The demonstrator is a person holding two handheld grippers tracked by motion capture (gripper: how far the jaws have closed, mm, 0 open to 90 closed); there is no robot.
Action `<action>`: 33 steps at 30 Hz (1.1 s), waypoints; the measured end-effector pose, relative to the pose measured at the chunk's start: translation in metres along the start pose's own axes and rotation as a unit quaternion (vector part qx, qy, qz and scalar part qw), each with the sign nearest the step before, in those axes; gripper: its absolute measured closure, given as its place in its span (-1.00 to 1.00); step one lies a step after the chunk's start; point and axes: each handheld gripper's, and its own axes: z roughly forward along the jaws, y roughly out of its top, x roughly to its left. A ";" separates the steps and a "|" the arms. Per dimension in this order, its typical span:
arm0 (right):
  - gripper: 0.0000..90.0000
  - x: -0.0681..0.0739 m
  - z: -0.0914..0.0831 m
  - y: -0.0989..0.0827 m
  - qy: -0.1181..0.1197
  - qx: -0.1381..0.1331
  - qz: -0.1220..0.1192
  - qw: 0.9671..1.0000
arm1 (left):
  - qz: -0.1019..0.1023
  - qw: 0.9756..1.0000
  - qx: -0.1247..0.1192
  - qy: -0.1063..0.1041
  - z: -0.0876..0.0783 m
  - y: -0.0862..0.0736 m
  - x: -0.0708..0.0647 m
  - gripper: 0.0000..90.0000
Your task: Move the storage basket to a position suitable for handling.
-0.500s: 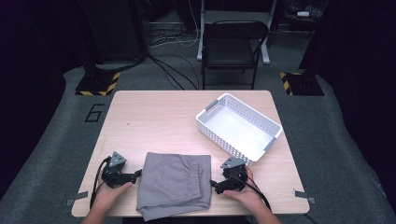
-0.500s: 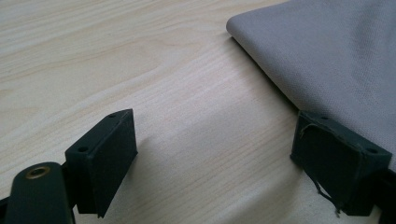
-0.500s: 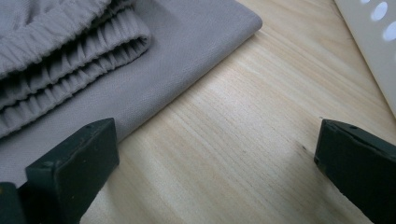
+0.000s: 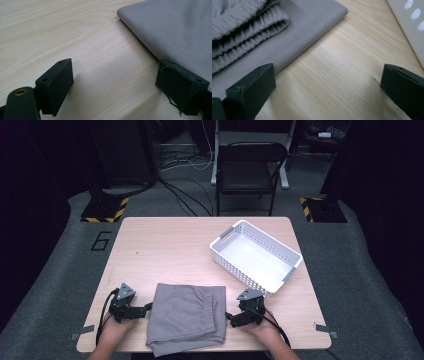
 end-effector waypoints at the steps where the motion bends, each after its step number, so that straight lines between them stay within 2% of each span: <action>1: -1.00 0.000 -0.001 0.000 0.001 0.001 -0.003 1.000 | -0.003 1.000 -0.005 0.001 0.001 0.000 -0.001 -0.69; 2: -1.00 -0.001 -0.001 -0.001 0.005 0.002 -0.010 1.000 | 0.000 1.000 0.001 0.000 0.000 0.000 0.000 -0.69; 3: -1.00 0.000 -0.001 -0.001 0.005 0.002 -0.010 1.000 | 0.001 1.000 0.003 -0.007 0.000 0.000 0.001 -0.70; 5: -1.00 0.000 0.000 0.000 0.004 -0.001 -0.004 1.000 | 0.004 1.000 0.002 -0.005 0.000 0.000 0.000 -0.71; 6: -1.00 0.000 -0.001 0.001 0.007 0.012 -0.005 1.000 | 0.006 1.000 0.003 -0.010 0.000 0.000 0.000 -0.71; 7: -1.00 0.000 -0.001 0.002 0.006 0.014 -0.011 1.000 | 0.009 1.000 0.001 -0.009 0.000 0.000 -0.001 -0.71; 8: -1.00 0.001 0.000 0.003 0.003 0.013 -0.003 1.000 | 0.009 1.000 0.001 -0.008 -0.001 0.000 0.000 -0.70; 10: -0.97 0.002 -0.001 0.003 0.000 0.016 -0.002 1.000 | 0.005 1.000 -0.001 -0.004 -0.001 -0.001 -0.001 -0.67; 11: -0.94 0.002 -0.002 0.004 0.001 0.018 0.000 1.000 | 0.002 1.000 0.002 -0.005 -0.002 -0.001 -0.001 -0.67; 12: -0.86 0.000 -0.004 0.005 0.005 0.025 -0.011 1.000 | 0.001 1.000 0.002 -0.004 -0.002 -0.001 -0.002 -0.66; 15: -0.78 0.000 -0.004 0.005 0.003 0.022 -0.004 1.000 | -0.005 1.000 0.006 0.001 -0.003 0.000 -0.002 -0.62; 17: -0.63 -0.003 -0.006 0.007 0.008 0.024 -0.002 1.000 | -0.015 1.000 0.000 -0.001 -0.004 0.001 -0.002 -0.50; 18: -0.63 -0.003 -0.006 0.007 0.008 0.024 -0.002 1.000 | -0.015 1.000 0.000 -0.001 -0.004 0.001 -0.002 -0.47; 19: -0.49 -0.005 -0.008 0.008 0.007 0.028 -0.009 1.000 | -0.018 1.000 0.009 -0.005 -0.006 0.002 -0.002 -0.44; 21: -0.37 -0.006 -0.009 0.009 0.006 0.030 -0.006 1.000 | -0.022 1.000 0.007 -0.002 -0.005 0.002 -0.003 -0.39; 22: -0.37 -0.006 -0.009 0.009 0.006 0.030 -0.006 1.000 | -0.024 1.000 0.011 -0.008 -0.007 0.004 -0.003 -0.39; 23: -0.22 -0.006 -0.011 0.011 0.005 0.035 -0.010 0.999 | -0.030 0.999 0.008 -0.007 -0.008 0.005 -0.005 -0.29; 25: -0.22 -0.004 -0.011 0.011 -0.002 0.034 -0.016 0.999 | -0.030 0.999 0.009 -0.008 -0.009 0.007 -0.006 -0.26; 26: -0.19 -0.003 -0.012 0.012 -0.008 0.036 -0.021 0.999 | -0.028 0.999 0.011 -0.014 -0.011 0.008 -0.008 -0.23; 28: -0.15 0.000 -0.016 0.015 0.001 0.032 -0.026 0.999 | -0.030 0.999 0.006 -0.029 -0.015 0.011 -0.012 -0.13; 30: -0.15 0.002 -0.017 0.016 0.001 0.027 -0.026 0.999 | -0.029 0.999 0.003 -0.032 -0.016 0.012 -0.013 -0.04; 31: -0.13 0.005 -0.019 0.018 0.003 0.021 -0.022 1.000 | -0.033 0.998 0.004 -0.044 -0.019 0.014 -0.016 -0.01; 33: -0.12 0.006 -0.020 0.019 0.006 0.021 -0.019 1.000 | -0.037 0.998 0.003 -0.045 -0.021 0.015 -0.017 0.00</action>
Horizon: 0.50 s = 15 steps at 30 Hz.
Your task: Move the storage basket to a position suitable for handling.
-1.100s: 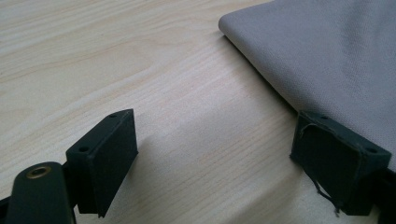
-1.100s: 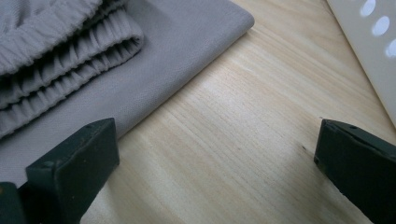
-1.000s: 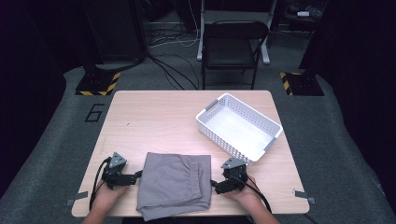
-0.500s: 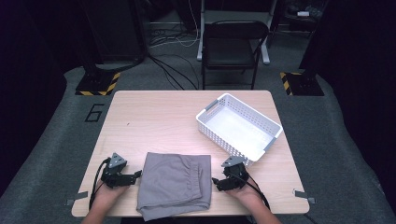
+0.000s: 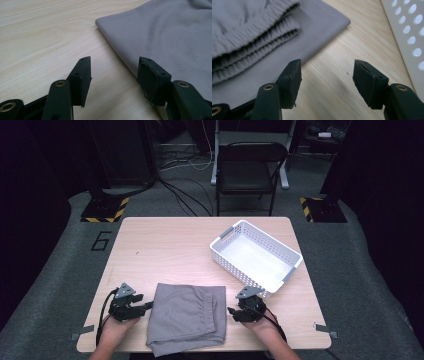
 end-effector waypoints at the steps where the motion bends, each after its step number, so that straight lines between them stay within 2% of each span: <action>1: -0.11 0.002 -0.001 0.001 0.002 -0.001 0.005 1.000 | -0.008 1.000 -0.007 -0.005 -0.002 0.001 -0.002 0.00; 4: -0.11 0.003 -0.003 0.003 0.016 -0.008 0.008 1.000 | -0.029 0.999 -0.015 -0.018 -0.007 0.002 -0.006 -0.01; 5: -0.09 0.007 -0.004 0.004 0.026 -0.007 0.013 1.000 | -0.029 0.999 -0.015 -0.022 -0.009 0.002 -0.009 -0.05; 7: -0.09 0.008 -0.004 0.005 0.028 -0.008 0.011 1.000 | -0.033 0.999 -0.018 -0.026 -0.009 0.002 -0.011 -0.06; 9: -0.10 0.011 -0.002 0.006 0.032 -0.011 0.009 0.999 | -0.033 0.999 -0.022 -0.030 -0.009 0.002 -0.014 -0.13; 10: -0.12 0.013 0.001 0.007 0.040 -0.004 0.017 0.999 | -0.031 0.999 -0.016 -0.039 -0.009 0.003 -0.016 -0.20; 11: -0.12 0.013 0.003 0.007 0.043 -0.001 0.013 0.999 | -0.033 0.999 -0.013 -0.041 -0.008 0.003 -0.017 -0.22; 15: -0.12 0.017 0.008 0.007 0.039 0.011 0.008 0.999 | -0.026 0.999 -0.005 -0.039 -0.003 0.002 -0.023 -0.30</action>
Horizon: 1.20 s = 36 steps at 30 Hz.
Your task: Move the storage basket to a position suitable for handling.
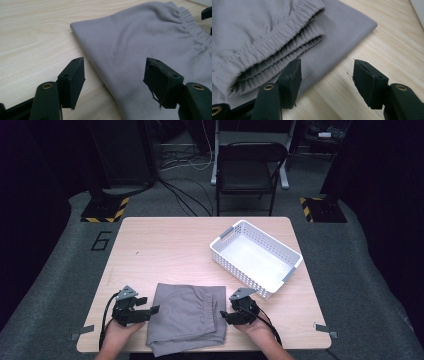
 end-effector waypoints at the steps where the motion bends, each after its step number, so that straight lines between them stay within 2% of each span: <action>1: -0.13 0.001 0.003 0.000 0.000 -0.002 0.000 1.000 | -0.001 1.000 0.001 -0.002 0.002 -0.001 -0.002 -0.32; 3: -0.13 0.002 0.005 0.001 0.003 0.002 0.000 1.000 | 0.007 1.000 0.013 -0.005 0.005 -0.002 -0.007 -0.35; 5: -0.12 0.004 0.006 0.002 -0.003 0.000 0.001 1.000 | 0.010 1.000 0.012 -0.001 0.007 -0.003 -0.009 -0.36; 6: -0.12 0.005 0.008 0.002 -0.005 0.004 -0.008 1.000 | 0.017 1.000 0.019 -0.003 0.007 -0.003 -0.010 -0.36; 8: -0.08 0.008 0.011 0.002 -0.015 0.005 0.008 1.000 | 0.030 0.999 0.022 0.005 0.009 -0.004 -0.014 -0.36; 10: -0.08 0.008 0.012 0.002 -0.016 0.009 -0.001 1.000 | 0.030 0.999 0.027 0.004 0.009 -0.004 -0.014 -0.36; 11: -0.09 0.008 0.012 0.002 -0.018 0.007 0.009 1.000 | 0.032 0.999 0.029 0.010 0.010 -0.005 -0.015 -0.36; 13: -0.07 0.008 0.013 0.001 -0.014 0.005 0.014 1.000 | 0.030 0.999 0.035 0.008 0.012 -0.007 -0.016 -0.35; 14: 0.01 0.008 0.013 0.001 -0.011 0.003 0.011 1.000 | 0.040 0.998 0.046 0.014 0.014 -0.008 -0.017 -0.35; 15: 0.05 0.010 0.013 0.000 -0.008 0.001 0.013 1.000 | 0.041 0.998 0.051 0.013 0.015 -0.009 -0.017 -0.35; 17: 0.17 0.010 0.013 0.001 -0.004 -0.001 0.001 1.000 | 0.039 0.997 0.059 0.009 0.018 -0.010 -0.018 -0.34; 18: 0.17 0.010 0.013 0.001 -0.004 -0.001 0.001 1.000 | 0.039 0.997 0.059 0.009 0.018 -0.010 -0.018 -0.34; 19: 0.27 0.012 0.013 0.001 0.000 -0.001 -0.002 1.000 | 0.039 0.998 0.057 0.011 0.020 -0.010 -0.020 -0.31; 21: 0.38 0.012 0.012 0.001 0.006 0.002 -0.003 1.000 | 0.050 0.997 0.059 0.008 0.020 -0.010 -0.020 -0.25; 22: 0.38 0.012 0.012 0.001 0.006 0.002 -0.003 1.000 | 0.050 0.997 0.059 0.008 0.020 -0.010 -0.020 -0.20; 23: 0.47 0.012 0.013 0.001 0.012 0.001 -0.005 1.000 | 0.051 0.997 0.058 0.005 0.020 -0.010 -0.021 -0.20; 24: 0.66 0.012 0.013 0.001 0.025 0.000 -0.006 1.000 | 0.054 0.997 0.057 0.003 0.020 -0.010 -0.021 -0.07; 25: 0.74 0.013 0.013 0.001 0.030 -0.004 -0.007 1.000 | 0.048 0.998 0.046 0.000 0.021 -0.011 -0.022 0.00; 26: 0.74 0.013 0.013 0.001 0.030 -0.004 -0.007 1.000 | 0.048 0.998 0.046 0.000 0.021 -0.011 -0.022 0.10; 27: 0.84 0.013 0.012 0.001 0.036 0.000 -0.013 0.999 | 0.040 0.998 0.044 -0.009 0.021 -0.012 -0.023 0.21; 29: 0.86 0.013 0.013 0.001 0.035 -0.003 -0.017 0.999 | 0.036 0.998 0.045 -0.012 0.021 -0.011 -0.023 0.27; 30: 0.88 0.014 0.013 0.001 0.031 -0.006 -0.012 0.999 | 0.037 0.998 0.048 -0.013 0.021 -0.011 -0.022 0.34; 31: 0.89 0.014 0.011 0.002 0.033 0.001 -0.022 0.999 | 0.025 0.999 0.042 -0.017 0.021 -0.010 -0.022 0.48; 32: 0.89 0.013 0.010 0.003 0.036 0.005 -0.024 0.999 | 0.023 0.999 0.038 -0.016 0.020 -0.010 -0.022 0.55; 34: 0.90 0.013 0.009 0.003 0.035 0.002 -0.025 0.999 | 0.024 0.999 0.036 -0.017 0.018 -0.009 -0.022 0.78; 35: 0.90 0.014 0.006 0.004 0.038 0.000 -0.021 0.999 | 0.024 0.999 0.025 -0.017 0.016 -0.007 -0.023 0.85; 36: 0.90 0.013 0.004 0.004 0.036 -0.001 -0.024 0.999 | 0.031 0.999 0.032 -0.022 0.014 -0.006 -0.023 0.88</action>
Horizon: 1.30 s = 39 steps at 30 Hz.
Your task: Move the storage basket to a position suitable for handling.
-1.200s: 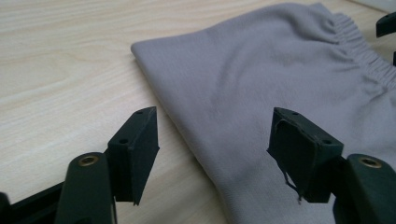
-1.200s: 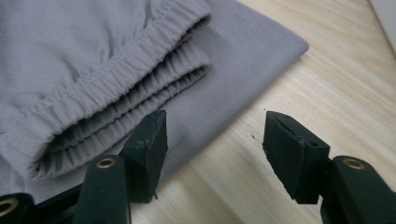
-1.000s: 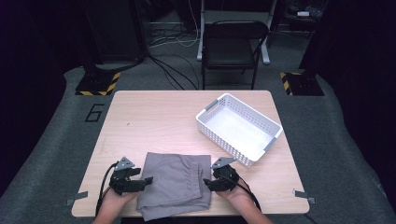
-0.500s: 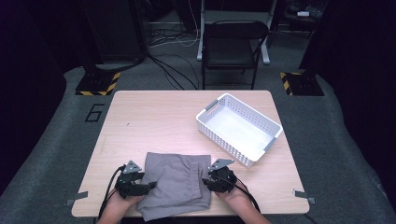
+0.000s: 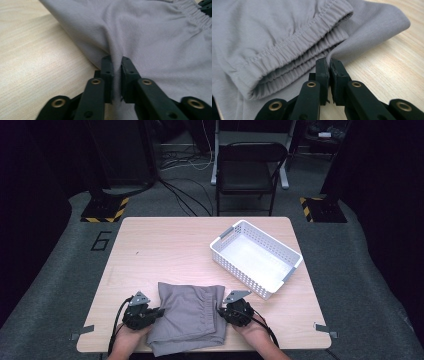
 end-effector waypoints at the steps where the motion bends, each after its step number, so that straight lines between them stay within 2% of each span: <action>1: 0.90 0.000 -0.002 0.000 0.001 -0.002 -0.001 1.000 | 0.005 1.000 0.000 -0.001 0.001 0.001 -0.002 0.89; 3: 0.90 -0.001 -0.007 0.000 -0.003 -0.002 0.002 1.000 | 0.012 1.000 0.001 -0.001 0.001 0.001 -0.004 0.90; 5: 0.90 -0.004 -0.010 -0.002 -0.007 -0.009 0.008 1.000 | 0.019 1.000 0.002 -0.002 0.006 0.004 -0.013 0.91; 7: 0.90 -0.009 -0.016 -0.004 -0.006 -0.005 0.018 1.000 | 0.025 1.000 -0.001 -0.005 0.009 0.005 -0.018 0.91; 8: 0.90 -0.010 -0.018 -0.005 -0.005 -0.002 0.031 0.999 | 0.023 1.000 -0.002 -0.003 0.010 0.006 -0.020 0.91; 9: 0.90 -0.011 -0.019 -0.006 -0.006 -0.005 0.034 0.999 | 0.034 0.999 -0.001 -0.003 0.012 0.007 -0.021 0.90; 11: 0.89 -0.014 -0.022 -0.009 -0.001 0.002 0.042 0.999 | 0.036 0.999 -0.002 -0.005 0.013 0.008 -0.022 0.90; 13: 0.84 -0.016 -0.022 -0.010 -0.006 0.004 0.035 0.999 | 0.038 0.999 0.002 -0.004 0.015 0.008 -0.022 0.85; 18: 0.21 -0.013 -0.021 -0.008 -0.021 0.007 0.045 0.999 | 0.035 0.999 -0.001 0.004 0.015 0.007 -0.020 0.43; 19: 0.11 -0.013 -0.021 -0.008 -0.029 0.003 0.040 0.999 | 0.030 1.000 -0.002 0.003 0.014 0.007 -0.018 0.33; 22: 0.03 -0.013 -0.021 -0.007 -0.028 0.003 0.039 0.999 | 0.026 1.000 0.000 0.000 0.014 0.006 -0.017 0.19; 23: -0.02 -0.011 -0.022 -0.006 -0.032 0.004 0.042 0.999 | 0.029 1.000 -0.003 0.003 0.013 0.007 -0.017 0.10; 26: -0.09 -0.012 -0.022 -0.006 -0.033 0.002 0.040 0.999 | 0.036 0.999 -0.003 0.005 0.013 0.008 -0.018 0.02; 27: -0.15 -0.012 -0.022 -0.006 -0.036 -0.003 0.041 0.998 | 0.031 1.000 -0.003 0.003 0.013 0.008 -0.020 -0.04; 28: -0.24 -0.012 -0.023 -0.006 -0.036 -0.005 0.048 0.998 | 0.039 0.999 -0.005 0.004 0.013 0.009 -0.019 -0.14; 29: -0.33 -0.014 -0.023 -0.006 -0.038 -0.006 0.044 0.998 | 0.041 0.999 -0.005 0.003 0.013 0.009 -0.020 -0.16; 30: -0.42 -0.013 -0.024 -0.005 -0.036 -0.010 0.054 0.998 | 0.044 0.999 -0.008 0.005 0.013 0.009 -0.020 -0.19; 31: -0.66 -0.015 -0.025 -0.004 -0.032 -0.014 0.054 0.998 | 0.051 0.999 -0.015 0.010 0.012 0.010 -0.020 -0.31; 33: -0.70 -0.016 -0.026 -0.002 -0.026 -0.012 0.055 0.998 | 0.054 0.998 -0.012 0.007 0.011 0.010 -0.020 -0.47; 35: -0.68 -0.015 -0.025 -0.002 -0.033 -0.018 0.057 0.998 | 0.057 0.998 -0.014 0.006 0.009 0.012 -0.020 -0.51; 36: -0.67 -0.014 -0.026 0.000 -0.061 -0.020 0.068 0.996 | 0.056 0.998 -0.019 0.004 0.009 0.012 -0.020 -0.69; 37: -0.67 -0.015 -0.026 0.000 -0.066 -0.022 0.072 0.995 | 0.054 0.998 -0.022 -0.004 0.008 0.014 -0.019 -0.72; 38: -0.67 -0.015 -0.027 0.001 -0.063 -0.021 0.077 0.995 | 0.050 0.999 -0.021 0.003 0.008 0.014 -0.019 -0.82; 39: -0.67 -0.016 -0.028 0.000 -0.068 -0.022 0.069 0.995 | 0.048 0.998 -0.022 0.019 0.008 0.015 -0.020 -0.88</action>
